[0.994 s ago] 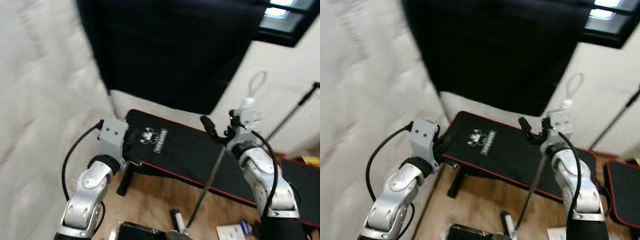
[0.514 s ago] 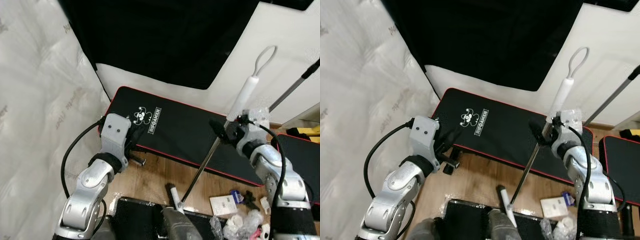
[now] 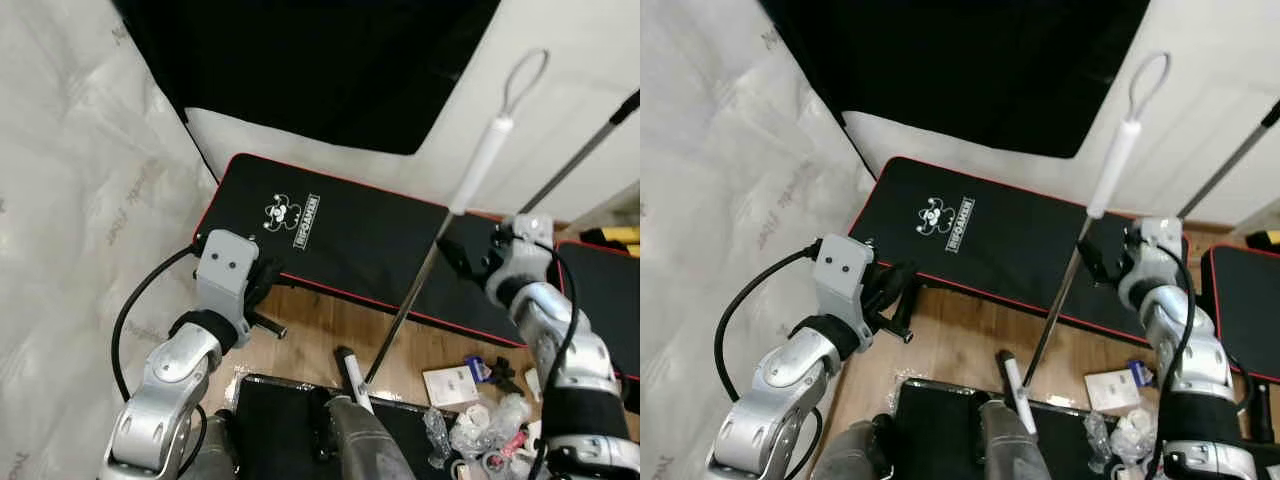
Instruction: Sweep floor
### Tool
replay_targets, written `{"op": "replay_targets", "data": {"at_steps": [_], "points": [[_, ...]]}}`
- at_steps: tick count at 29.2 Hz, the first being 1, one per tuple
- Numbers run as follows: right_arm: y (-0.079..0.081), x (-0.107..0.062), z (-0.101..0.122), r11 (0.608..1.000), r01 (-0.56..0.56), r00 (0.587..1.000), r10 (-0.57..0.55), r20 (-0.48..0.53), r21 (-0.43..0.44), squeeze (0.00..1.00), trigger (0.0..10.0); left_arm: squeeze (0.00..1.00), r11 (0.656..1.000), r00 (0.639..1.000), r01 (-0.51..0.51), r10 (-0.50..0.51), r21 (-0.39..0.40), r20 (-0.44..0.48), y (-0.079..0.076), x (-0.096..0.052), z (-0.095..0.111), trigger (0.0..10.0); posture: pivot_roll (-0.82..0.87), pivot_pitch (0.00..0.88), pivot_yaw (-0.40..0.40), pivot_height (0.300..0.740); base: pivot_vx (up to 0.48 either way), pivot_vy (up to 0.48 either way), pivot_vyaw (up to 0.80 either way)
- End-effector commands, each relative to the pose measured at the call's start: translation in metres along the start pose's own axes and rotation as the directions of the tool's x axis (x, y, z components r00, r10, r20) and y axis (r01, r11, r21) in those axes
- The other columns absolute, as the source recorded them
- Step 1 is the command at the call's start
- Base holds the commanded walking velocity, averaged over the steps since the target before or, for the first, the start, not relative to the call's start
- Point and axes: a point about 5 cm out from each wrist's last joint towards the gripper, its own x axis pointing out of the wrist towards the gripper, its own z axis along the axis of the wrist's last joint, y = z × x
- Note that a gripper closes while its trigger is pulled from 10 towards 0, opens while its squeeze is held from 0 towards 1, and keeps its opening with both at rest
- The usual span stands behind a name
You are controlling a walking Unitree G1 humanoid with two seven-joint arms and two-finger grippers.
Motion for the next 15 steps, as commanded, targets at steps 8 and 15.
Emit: {"op": "replay_targets", "data": {"at_steps": [8, 15], "points": [[0.015, 0.027, 0.011, 0.997, -0.067, 0.996, 0.069, 0.056, -0.038, 0.00, 10.0, 0.00, 0.999, 0.999, 0.042, -0.042, -0.021, -0.023, -0.005, -0.004, -0.001, 10.0, -0.05, 0.331, -0.129, 0.740, 0.000, 0.000, 0.00], [0.011, 0.033, 0.013, 0.998, -0.020, 0.997, 0.024, 0.067, -0.054, 0.00, 10.0, 0.00, 0.999, 0.999, 0.036, -0.037, -0.025, -0.028, -0.006, -0.005, 0.000, 10.0, -0.04, 0.335, -0.139, 0.740, 0.000, 0.000, 0.00]]}}
